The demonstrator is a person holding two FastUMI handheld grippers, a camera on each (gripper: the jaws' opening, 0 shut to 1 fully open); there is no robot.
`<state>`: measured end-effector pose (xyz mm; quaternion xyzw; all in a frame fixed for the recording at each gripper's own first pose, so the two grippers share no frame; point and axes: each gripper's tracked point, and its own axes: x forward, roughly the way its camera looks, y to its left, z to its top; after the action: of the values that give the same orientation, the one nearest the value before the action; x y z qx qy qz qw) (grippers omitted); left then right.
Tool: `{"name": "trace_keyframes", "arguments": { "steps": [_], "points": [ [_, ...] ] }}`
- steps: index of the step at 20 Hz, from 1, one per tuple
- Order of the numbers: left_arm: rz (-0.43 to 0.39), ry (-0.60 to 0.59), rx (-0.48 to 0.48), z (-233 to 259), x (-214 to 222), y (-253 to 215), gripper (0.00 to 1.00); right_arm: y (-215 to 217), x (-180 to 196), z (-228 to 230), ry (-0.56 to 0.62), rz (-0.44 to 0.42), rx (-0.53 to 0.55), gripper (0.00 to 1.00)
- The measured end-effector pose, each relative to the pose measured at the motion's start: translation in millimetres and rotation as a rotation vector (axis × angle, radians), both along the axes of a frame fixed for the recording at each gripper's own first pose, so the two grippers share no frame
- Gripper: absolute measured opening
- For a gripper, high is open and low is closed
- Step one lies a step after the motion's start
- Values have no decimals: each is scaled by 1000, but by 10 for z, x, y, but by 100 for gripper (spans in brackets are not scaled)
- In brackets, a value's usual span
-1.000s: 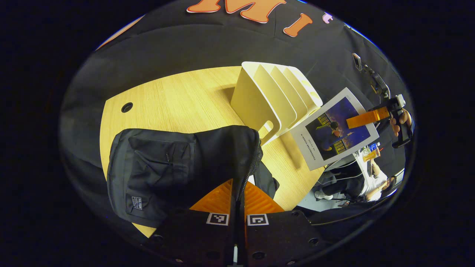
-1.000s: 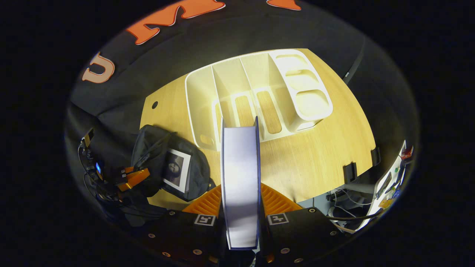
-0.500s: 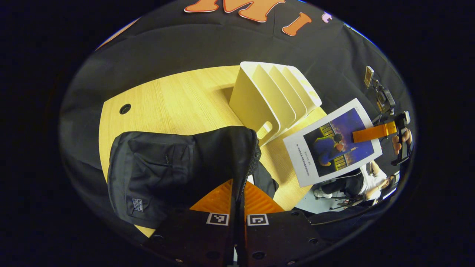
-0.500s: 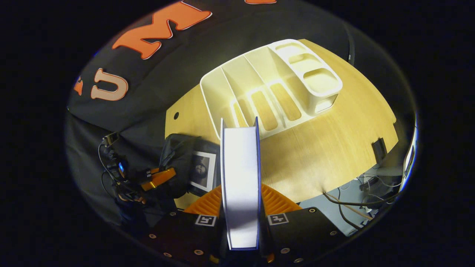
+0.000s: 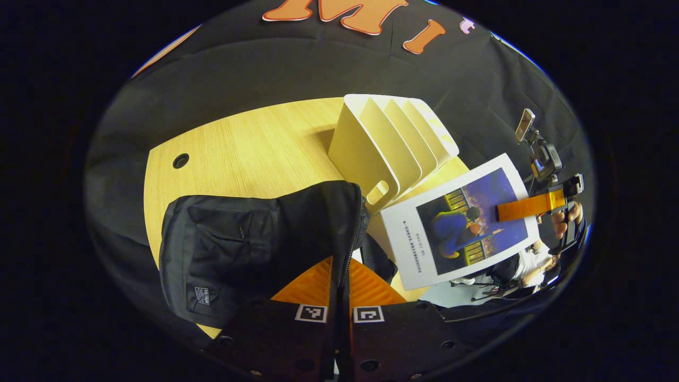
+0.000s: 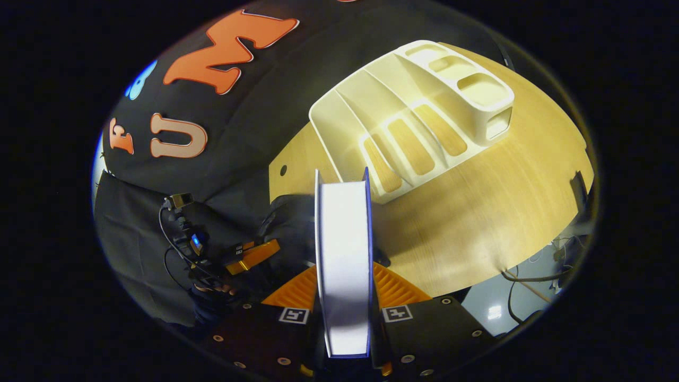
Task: Open the schoolbag, grab two books from the bookshelf and put them into the schoolbag.
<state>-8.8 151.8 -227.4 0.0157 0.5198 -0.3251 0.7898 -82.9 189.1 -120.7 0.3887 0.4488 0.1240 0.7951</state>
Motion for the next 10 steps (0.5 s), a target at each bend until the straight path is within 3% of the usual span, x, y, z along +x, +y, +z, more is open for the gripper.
{"name": "trace_keyframes", "arguments": {
  "steps": [10],
  "points": [
    [23, -15, -8, 115, 57, 52, 5, 684, 231, -253, -35, 19, 173, 36]
  ]
}}
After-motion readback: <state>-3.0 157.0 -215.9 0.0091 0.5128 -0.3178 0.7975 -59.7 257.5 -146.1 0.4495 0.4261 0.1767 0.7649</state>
